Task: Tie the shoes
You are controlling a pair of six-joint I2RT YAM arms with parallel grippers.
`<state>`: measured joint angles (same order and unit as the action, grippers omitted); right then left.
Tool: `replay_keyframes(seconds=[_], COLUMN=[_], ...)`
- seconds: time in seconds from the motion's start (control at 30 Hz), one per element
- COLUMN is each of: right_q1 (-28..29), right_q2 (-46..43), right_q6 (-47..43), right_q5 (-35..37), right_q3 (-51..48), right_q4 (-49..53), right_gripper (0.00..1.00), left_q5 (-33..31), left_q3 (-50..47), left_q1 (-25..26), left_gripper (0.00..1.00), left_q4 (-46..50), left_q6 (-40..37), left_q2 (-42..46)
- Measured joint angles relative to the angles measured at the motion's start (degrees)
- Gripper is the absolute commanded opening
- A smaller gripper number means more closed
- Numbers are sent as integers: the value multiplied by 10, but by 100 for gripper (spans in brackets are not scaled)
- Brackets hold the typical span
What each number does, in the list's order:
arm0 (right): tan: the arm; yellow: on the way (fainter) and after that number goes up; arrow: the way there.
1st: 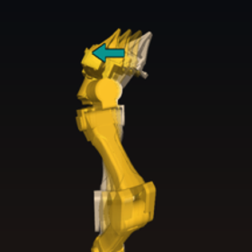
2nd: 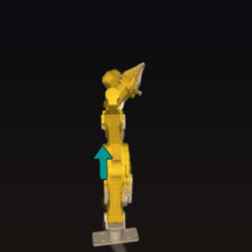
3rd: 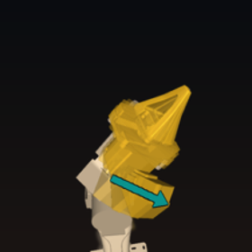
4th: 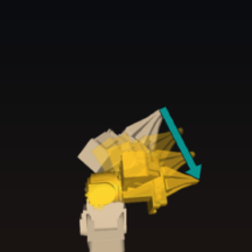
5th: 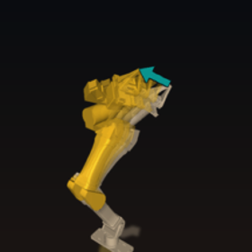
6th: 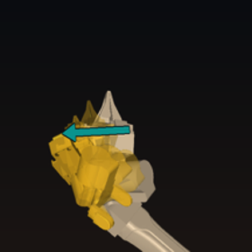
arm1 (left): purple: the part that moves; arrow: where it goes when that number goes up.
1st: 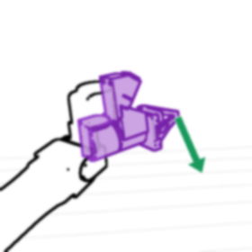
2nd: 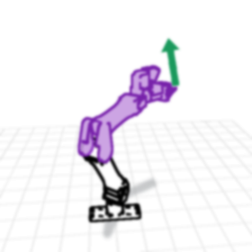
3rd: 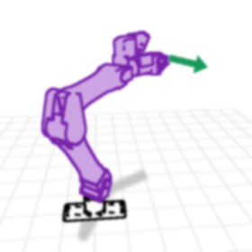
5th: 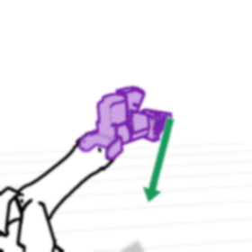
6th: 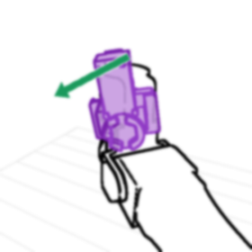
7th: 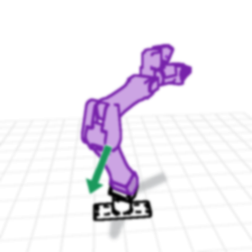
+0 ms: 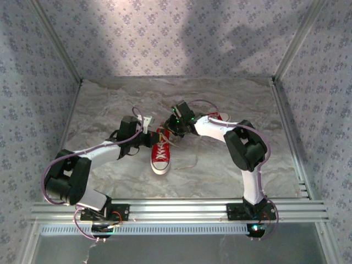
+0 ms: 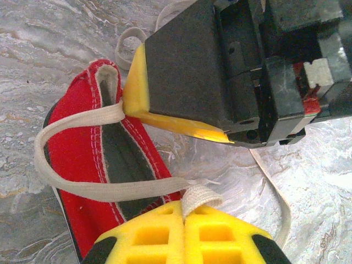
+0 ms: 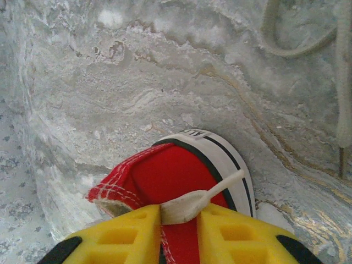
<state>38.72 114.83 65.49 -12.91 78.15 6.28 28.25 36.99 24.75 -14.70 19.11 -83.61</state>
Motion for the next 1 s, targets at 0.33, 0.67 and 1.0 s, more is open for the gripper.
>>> replay_keyframes(seconds=[0.33, 0.67, 1.0], right_q1=[-1, -8, -10], right_q2=[-25, -29, 85], right_q6=[-30, -160, -234], right_q5=[24, -13, -146], right_q3=[-8, 95, 239], right_q4=[-10, 29, 86], right_gripper=[1, 0, 29], left_q5=[-5, -6, -6], left_q3=[0, -9, -10], left_q1=[0, 0, 0], left_gripper=[0, 0, 0], left_q4=[2, 6, 6], left_q6=[0, -2, -2], left_q2=[8, 30, 34])
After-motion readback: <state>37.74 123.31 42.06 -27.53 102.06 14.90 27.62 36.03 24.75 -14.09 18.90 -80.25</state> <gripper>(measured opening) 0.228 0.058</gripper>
